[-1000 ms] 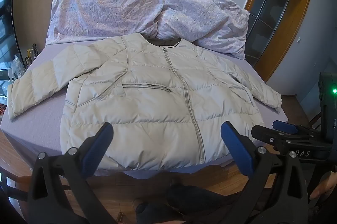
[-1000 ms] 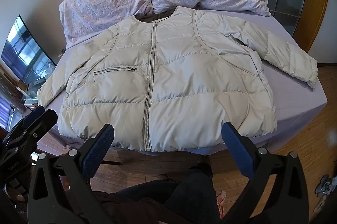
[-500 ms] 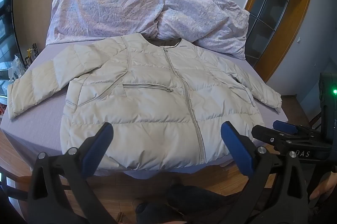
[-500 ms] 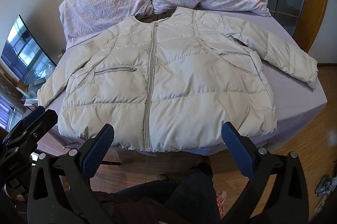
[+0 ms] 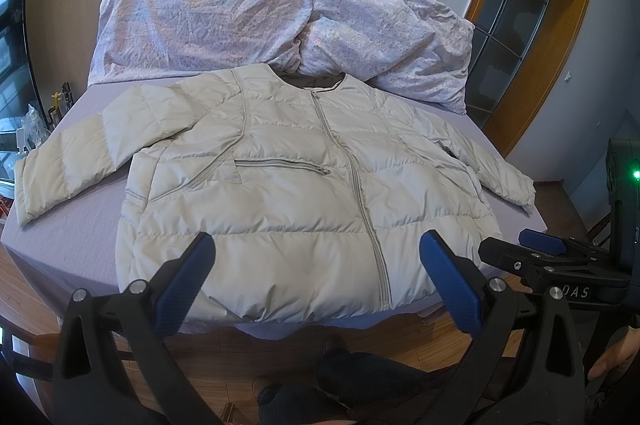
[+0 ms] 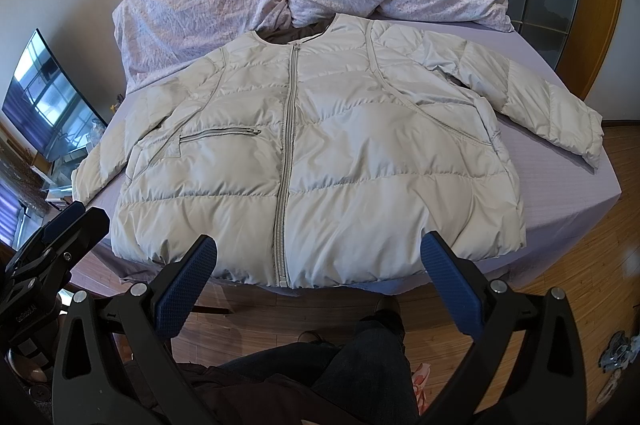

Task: Fold large clothes

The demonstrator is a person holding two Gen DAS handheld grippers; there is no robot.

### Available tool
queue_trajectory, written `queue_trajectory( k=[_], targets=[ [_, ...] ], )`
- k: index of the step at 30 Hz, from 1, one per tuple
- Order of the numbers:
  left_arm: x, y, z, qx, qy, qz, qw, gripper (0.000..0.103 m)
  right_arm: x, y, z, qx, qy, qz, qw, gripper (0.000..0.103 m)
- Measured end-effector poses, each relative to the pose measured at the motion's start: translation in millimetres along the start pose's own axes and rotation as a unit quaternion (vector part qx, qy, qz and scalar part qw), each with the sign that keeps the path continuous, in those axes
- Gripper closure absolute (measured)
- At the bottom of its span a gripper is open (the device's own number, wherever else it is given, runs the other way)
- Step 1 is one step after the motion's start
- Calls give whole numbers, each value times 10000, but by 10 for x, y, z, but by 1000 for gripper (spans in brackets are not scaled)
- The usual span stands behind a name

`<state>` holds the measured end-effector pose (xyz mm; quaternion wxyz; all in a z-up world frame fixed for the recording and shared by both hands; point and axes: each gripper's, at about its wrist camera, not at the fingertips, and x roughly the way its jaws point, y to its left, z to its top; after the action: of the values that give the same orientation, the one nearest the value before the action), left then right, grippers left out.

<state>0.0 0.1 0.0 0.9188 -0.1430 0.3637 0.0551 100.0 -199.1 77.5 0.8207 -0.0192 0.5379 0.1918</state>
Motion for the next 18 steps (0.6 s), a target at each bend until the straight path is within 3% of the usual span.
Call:
queue_trajectory(
  k=[18],
  targets=[
    [0, 1, 0, 1, -8, 0, 10000, 2, -14, -7, -1, 0, -13, 5, 10000, 1]
  ],
)
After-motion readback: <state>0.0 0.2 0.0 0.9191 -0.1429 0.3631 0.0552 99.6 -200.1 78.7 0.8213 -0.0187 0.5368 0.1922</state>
